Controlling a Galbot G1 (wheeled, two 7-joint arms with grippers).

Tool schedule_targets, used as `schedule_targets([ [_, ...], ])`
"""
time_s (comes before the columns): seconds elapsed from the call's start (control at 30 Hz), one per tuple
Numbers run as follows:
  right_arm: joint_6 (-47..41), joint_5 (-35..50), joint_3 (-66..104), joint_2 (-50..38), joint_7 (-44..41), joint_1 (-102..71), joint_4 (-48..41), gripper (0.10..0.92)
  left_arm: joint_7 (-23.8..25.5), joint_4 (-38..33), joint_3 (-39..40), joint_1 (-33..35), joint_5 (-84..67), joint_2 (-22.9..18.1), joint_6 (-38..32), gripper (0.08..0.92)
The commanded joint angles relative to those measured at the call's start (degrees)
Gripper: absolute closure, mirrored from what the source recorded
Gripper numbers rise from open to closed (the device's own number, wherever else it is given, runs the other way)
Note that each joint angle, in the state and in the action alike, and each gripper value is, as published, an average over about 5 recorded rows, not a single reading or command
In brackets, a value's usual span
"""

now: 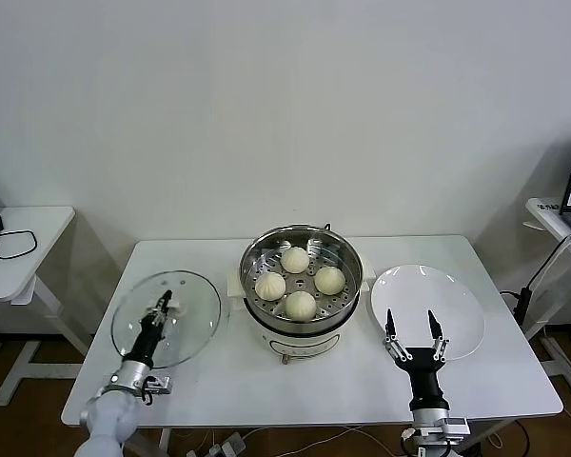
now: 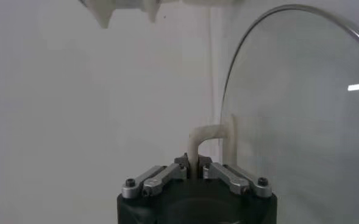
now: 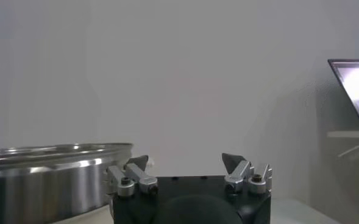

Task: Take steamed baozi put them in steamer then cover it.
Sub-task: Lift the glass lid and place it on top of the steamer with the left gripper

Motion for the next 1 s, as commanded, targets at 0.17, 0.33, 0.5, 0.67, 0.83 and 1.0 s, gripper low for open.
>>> schedule_targets([
  [0.17,-0.1,0.6,-0.2,-0.9,0.0,0.8,-0.1,0.203,18.2,-39.2,2.2,14.7,-13.8,6.6,17.2,0.809],
  [0.33,-0.1,0.7,-0.4,-1.3,-0.1,1.2,-0.2,0.203,26.0,-48.7,8.1,14.4,-16.9,10.4,28.1,0.809],
  [0.5,0.0,0.7,-0.6,-1.1,-0.2,1.4,-0.4,0.203,32.6,-52.5,16.0,11.0,-17.4,13.1,37.4,0.809],
  [0.67,0.1,0.4,-0.6,-0.2,-0.3,1.9,-1.7,0.203,36.3,-51.0,24.4,5.3,-13.8,12.5,42.3,0.809],
  [0.83,0.2,-0.2,-0.5,0.5,-0.4,1.8,-2.0,0.203,38.5,-48.8,32.0,1.0,-9.9,12.0,45.7,0.809],
  [1.0,0.6,-0.7,0.2,0.9,-0.4,1.6,-2.4,0.203,39.0,-42.7,38.0,-4.6,-5.3,8.7,47.3,0.809],
])
